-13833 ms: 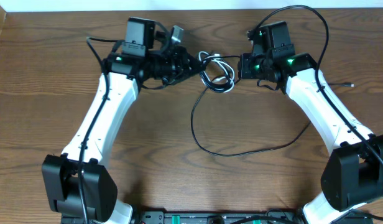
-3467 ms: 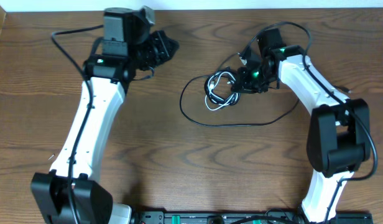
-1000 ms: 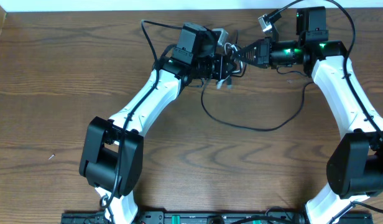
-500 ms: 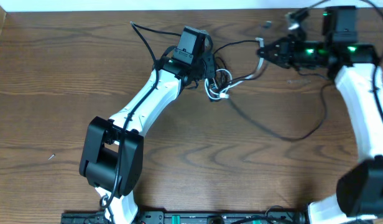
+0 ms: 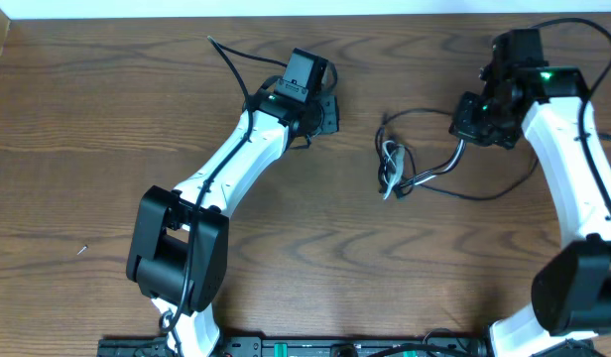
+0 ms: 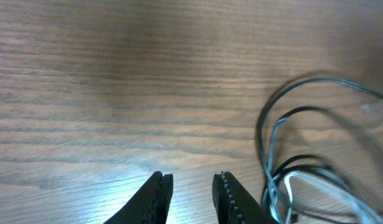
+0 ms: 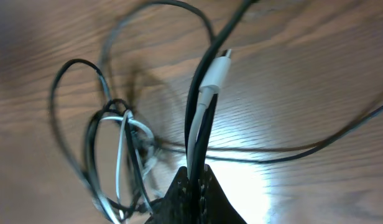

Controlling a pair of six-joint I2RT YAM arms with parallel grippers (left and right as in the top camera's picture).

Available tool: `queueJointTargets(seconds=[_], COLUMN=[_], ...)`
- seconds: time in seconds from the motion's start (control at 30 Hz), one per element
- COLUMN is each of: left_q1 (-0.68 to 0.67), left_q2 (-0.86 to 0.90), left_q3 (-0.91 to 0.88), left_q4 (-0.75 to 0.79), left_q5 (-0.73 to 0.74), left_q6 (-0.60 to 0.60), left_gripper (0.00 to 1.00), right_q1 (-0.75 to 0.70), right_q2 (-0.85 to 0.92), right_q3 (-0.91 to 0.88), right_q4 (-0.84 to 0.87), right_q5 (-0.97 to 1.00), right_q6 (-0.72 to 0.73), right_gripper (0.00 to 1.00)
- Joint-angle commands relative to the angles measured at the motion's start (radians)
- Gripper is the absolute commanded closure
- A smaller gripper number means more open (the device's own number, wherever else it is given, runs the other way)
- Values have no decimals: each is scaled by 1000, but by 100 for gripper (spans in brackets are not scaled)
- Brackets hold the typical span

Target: Untangle cables

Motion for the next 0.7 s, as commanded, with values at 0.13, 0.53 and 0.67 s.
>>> queueJointTargets(seconds=[0.13,0.53,0.67], left_q1=[33,-18,-81], left_q2=[-60,-89,-69], left_q3=[-2,-2,-2], left_q4=[-16,-5,18], left_q5=[59,275,265], left_q6=[130,138,171], left_gripper=[73,68,67], right_q1=[18,-116,-182], right_q2=[63,65,65], right_q3=[7,17,25], right_q4=[-3,-69,-77], right_q5=[86,92,5], right_q6=[-23,-51,-97], right_gripper=[62,17,17])
